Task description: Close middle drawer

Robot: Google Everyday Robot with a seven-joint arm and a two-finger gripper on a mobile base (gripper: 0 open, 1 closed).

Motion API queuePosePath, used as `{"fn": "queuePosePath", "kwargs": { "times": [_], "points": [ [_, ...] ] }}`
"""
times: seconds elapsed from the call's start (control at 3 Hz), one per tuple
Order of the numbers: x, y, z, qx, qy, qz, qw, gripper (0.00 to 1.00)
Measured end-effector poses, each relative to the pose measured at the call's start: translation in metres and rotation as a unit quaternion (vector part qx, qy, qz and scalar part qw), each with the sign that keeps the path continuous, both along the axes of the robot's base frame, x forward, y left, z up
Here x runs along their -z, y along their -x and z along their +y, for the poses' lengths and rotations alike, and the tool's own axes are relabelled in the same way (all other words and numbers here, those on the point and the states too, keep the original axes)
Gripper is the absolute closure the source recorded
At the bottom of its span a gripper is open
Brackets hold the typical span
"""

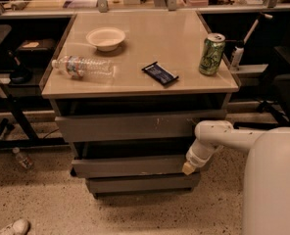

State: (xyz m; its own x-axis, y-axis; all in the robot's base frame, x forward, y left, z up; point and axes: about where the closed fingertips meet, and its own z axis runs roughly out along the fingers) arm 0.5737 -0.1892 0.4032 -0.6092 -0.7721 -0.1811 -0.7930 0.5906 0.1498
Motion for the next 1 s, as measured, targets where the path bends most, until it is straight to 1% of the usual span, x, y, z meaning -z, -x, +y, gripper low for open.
{"fn": "queuePosePath", "kwargs": {
  "times": [0.33, 0.67, 1.0],
  "points": [
    [-0.0007, -0.0017, 0.0000, 0.001, 0.000, -0.001, 1.0000, 0.81],
    [-0.0007, -0.0017, 0.0000, 0.001, 0.000, -0.001, 1.0000, 0.59],
    [-0.0007, -0.0017, 0.0000, 0.001, 0.000, -0.001, 1.0000, 0.34]
  ]
}}
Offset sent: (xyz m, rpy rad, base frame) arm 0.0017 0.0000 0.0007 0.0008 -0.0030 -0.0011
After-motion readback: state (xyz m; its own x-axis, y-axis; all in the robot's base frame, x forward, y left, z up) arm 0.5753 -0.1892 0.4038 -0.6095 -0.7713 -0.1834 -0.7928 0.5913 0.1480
